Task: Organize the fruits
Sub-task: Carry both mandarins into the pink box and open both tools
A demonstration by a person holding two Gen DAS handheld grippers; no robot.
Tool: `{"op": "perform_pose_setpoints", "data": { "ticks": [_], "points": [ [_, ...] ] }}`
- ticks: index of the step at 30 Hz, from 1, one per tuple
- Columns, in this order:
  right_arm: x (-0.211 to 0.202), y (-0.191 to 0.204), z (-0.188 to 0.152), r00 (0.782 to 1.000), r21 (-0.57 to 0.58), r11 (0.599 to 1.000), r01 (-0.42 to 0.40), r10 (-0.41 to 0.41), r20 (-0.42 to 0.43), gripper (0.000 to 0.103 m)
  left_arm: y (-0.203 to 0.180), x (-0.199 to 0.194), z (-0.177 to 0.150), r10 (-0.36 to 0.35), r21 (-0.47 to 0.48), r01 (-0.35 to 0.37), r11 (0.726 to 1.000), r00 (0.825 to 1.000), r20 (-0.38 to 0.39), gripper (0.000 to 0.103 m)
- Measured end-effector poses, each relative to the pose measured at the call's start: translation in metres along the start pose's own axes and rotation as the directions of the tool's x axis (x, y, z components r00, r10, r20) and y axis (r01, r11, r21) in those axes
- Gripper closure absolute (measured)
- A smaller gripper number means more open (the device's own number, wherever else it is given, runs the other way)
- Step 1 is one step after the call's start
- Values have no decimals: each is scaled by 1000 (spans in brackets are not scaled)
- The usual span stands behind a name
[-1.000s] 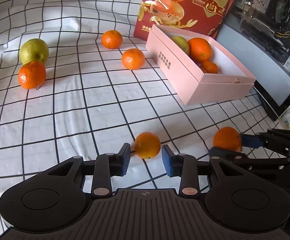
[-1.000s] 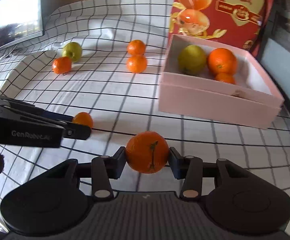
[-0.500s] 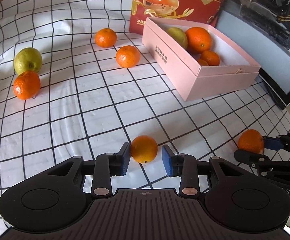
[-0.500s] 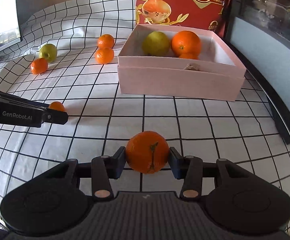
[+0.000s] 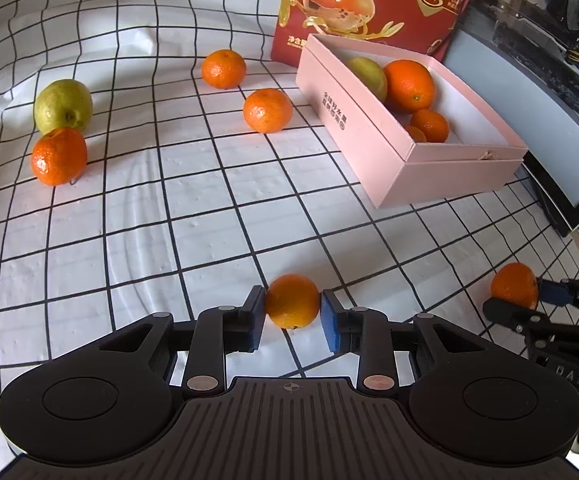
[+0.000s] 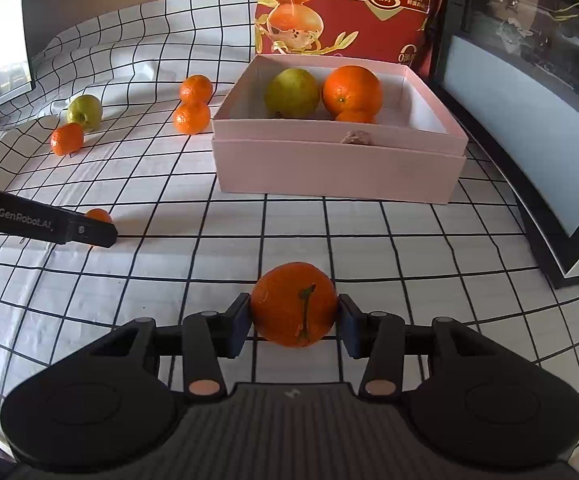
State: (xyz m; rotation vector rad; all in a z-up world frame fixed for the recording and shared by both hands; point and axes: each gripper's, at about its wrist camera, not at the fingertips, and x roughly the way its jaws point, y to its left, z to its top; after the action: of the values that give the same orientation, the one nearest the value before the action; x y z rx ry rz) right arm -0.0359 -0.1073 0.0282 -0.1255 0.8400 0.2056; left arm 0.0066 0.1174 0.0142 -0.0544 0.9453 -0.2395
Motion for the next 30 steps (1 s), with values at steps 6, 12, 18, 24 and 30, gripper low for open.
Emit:
{"op": "perform_pose_setpoints", "data": {
  "ticks": [6,12,18,24,30],
  "points": [
    [-3,-12,8,1000,-6,1000,7,-7,11,58,-5,-1,-3,-38,-36,38,999,999,3,71],
    [-8,-31,30,999,-10,1000,21,-21,47,58,-31,-16,7,-147,-33,150,988,986,76,71],
    [-21,-51,87,987,-37,999,28,-21,157,58,-66,-29,59,-186,31,183,983,965,187,71],
    [-19,-73,151,977,-52,999,8,3,212,58,-92,-21,111,-180,81,166,983,961,212,71],
    [-6,-87,195,980,-76,997,-19,34,198,58,-97,-6,155,-157,58,149,987,974,161,71]
  ]
}}
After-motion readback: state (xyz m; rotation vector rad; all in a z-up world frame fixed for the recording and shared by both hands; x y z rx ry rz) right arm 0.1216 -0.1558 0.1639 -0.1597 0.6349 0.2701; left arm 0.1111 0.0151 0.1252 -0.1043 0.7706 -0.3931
